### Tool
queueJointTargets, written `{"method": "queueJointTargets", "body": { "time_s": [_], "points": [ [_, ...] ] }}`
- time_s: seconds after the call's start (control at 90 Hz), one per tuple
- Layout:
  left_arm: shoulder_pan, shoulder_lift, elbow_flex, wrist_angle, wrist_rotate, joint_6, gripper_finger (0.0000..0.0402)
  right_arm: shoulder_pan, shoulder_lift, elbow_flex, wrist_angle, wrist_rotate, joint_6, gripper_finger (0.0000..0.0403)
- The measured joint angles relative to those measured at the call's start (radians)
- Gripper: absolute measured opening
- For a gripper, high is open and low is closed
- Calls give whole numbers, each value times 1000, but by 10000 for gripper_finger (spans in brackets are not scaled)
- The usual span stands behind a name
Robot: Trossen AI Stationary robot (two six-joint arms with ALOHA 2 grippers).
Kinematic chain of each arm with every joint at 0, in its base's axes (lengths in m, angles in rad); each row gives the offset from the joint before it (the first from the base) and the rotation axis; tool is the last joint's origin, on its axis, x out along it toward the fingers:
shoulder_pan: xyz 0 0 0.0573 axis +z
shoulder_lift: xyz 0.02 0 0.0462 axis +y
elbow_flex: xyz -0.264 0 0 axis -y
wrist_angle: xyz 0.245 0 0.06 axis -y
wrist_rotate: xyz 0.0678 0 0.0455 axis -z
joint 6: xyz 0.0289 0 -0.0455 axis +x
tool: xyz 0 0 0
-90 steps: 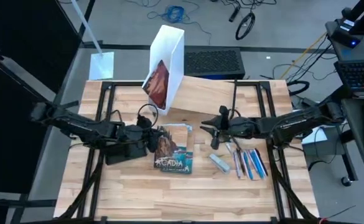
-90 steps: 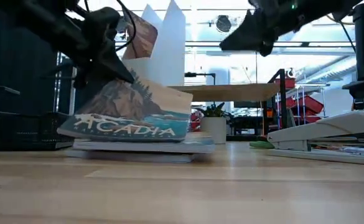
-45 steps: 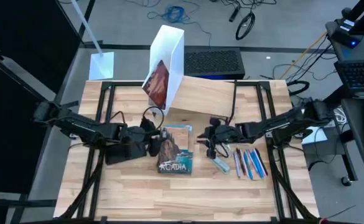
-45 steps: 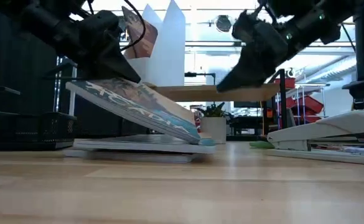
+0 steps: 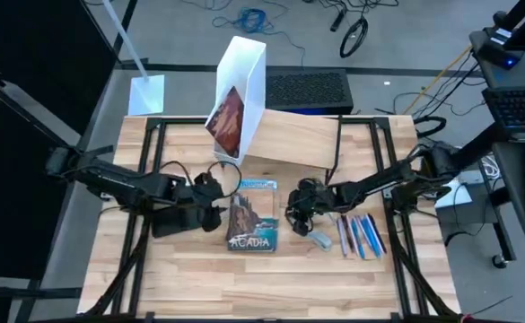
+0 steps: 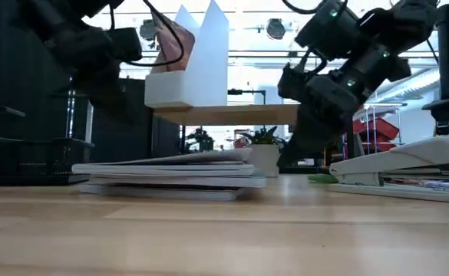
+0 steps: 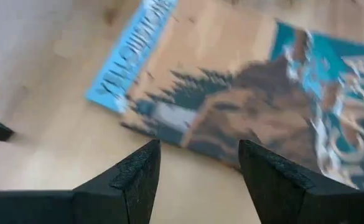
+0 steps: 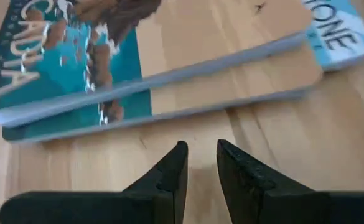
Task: Stock shelves
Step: Remove the brown book from the white bookshelf on the shelf, then remove the purple book from the white bookshelf on the shelf
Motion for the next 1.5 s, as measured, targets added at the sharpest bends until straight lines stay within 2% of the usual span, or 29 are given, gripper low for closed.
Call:
{"method": "queueJointTargets", "body": {
  "time_s": [0.133, 0.344, 0.678, 0.856, 1.067, 1.244, 1.389, 1.444, 1.5],
  "points": [
    [0, 14, 0, -29, 56, 0, 203, 11, 98, 69, -31, -11, 6, 70],
    [0, 78, -16, -18, 70, 0, 203, 12, 196, 178, -112, -6, 35, 70],
    [3, 199, -18, 102, 51, 55, 203, -40, 205, 217, -120, 22, 23, 70],
    [22, 185, -18, 96, -14, 62, 203, -36, 205, 217, -119, 30, 25, 70],
    [26, 147, -8, 87, -8, 51, 203, -28, 195, 217, -132, 36, 9, 70],
    [26, 99, 72, -50, 15, 52, 203, -32, 88, 216, -216, 37, -24, 70],
    [26, 39, 165, -168, -76, 60, 203, -43, -23, 216, -316, 98, -42, 70],
    [26, 7, 196, -197, -162, 60, 203, -43, -59, 217, -334, 158, -42, 70],
    [26, -28, 214, -201, -295, 47, 203, -41, -76, 217, -350, 222, -42, 70]
  ]
}}
